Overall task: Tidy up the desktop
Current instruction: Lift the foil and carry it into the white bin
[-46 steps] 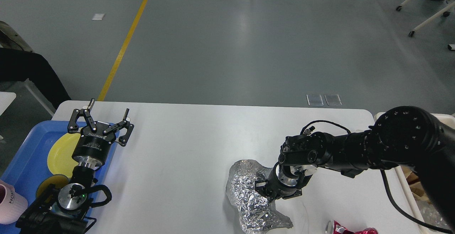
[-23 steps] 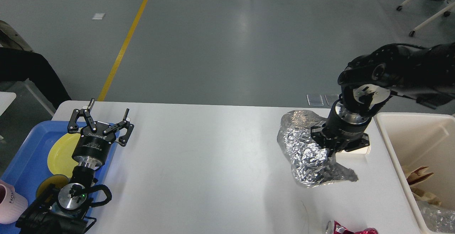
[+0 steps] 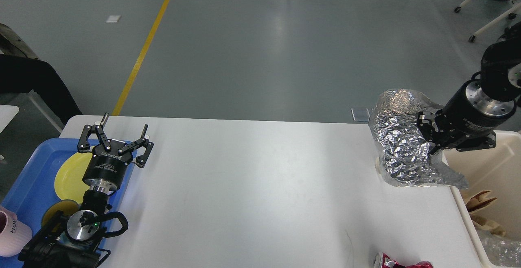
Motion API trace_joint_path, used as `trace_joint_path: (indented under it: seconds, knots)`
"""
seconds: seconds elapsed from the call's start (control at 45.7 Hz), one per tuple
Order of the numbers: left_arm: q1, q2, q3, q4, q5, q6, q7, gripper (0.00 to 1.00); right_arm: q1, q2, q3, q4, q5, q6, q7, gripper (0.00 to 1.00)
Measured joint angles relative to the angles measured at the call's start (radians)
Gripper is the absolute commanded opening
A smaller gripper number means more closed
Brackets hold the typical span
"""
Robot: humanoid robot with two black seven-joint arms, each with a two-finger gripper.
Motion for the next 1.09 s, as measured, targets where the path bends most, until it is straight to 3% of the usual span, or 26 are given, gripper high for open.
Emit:
trace_joint_path:
  seconds: [0.153, 0.263, 0.416, 0.525, 0.7, 0.919, 1.007, 1.095]
  knots:
    - [0.000, 0.000, 0.000, 0.000, 0.000, 0.000, 0.000, 0.97, -0.023, -0.032, -0.012, -0.002, 0.001, -0.018, 0.005, 0.00]
    - [0.000, 0.000, -0.001, 0.000, 0.000, 0.000, 0.000, 0.97, -0.062, -0.078, -0.014, -0.008, 0.002, -0.085, 0.001, 0.00]
    - [0.000, 0.000, -0.001, 0.000, 0.000, 0.000, 0.000, 0.97, -0.159, -0.218, -0.015, -0.055, -0.007, -0.229, -0.010, 0.00]
    - [0.000, 0.000, -0.001, 0.000, 0.000, 0.000, 0.000, 0.97, -0.268, -0.336, -0.008, -0.163, -0.015, -0.274, -0.011, 0.00]
    - [0.000, 0.000, -0.001, 0.000, 0.000, 0.000, 0.000, 0.97, -0.575, -0.431, 0.091, -0.482, -0.010, -0.287, -0.011, 0.00]
    - [0.000, 0.000, -0.001, 0.000, 0.000, 0.000, -0.001, 0.97, -1.062, -0.450, 0.402, -0.937, -0.002, -0.293, -0.011, 0.00]
    - [0.000, 0.000, -0.001, 0.000, 0.000, 0.000, -0.001, 0.97, -1.253, -0.424, 0.510, -1.138, -0.003, -0.294, -0.011, 0.00]
    - [0.000, 0.000, -0.001, 0.000, 0.000, 0.000, -0.001, 0.97, -1.461, -0.318, 0.578, -1.377, -0.004, -0.304, -0.012, 0.00]
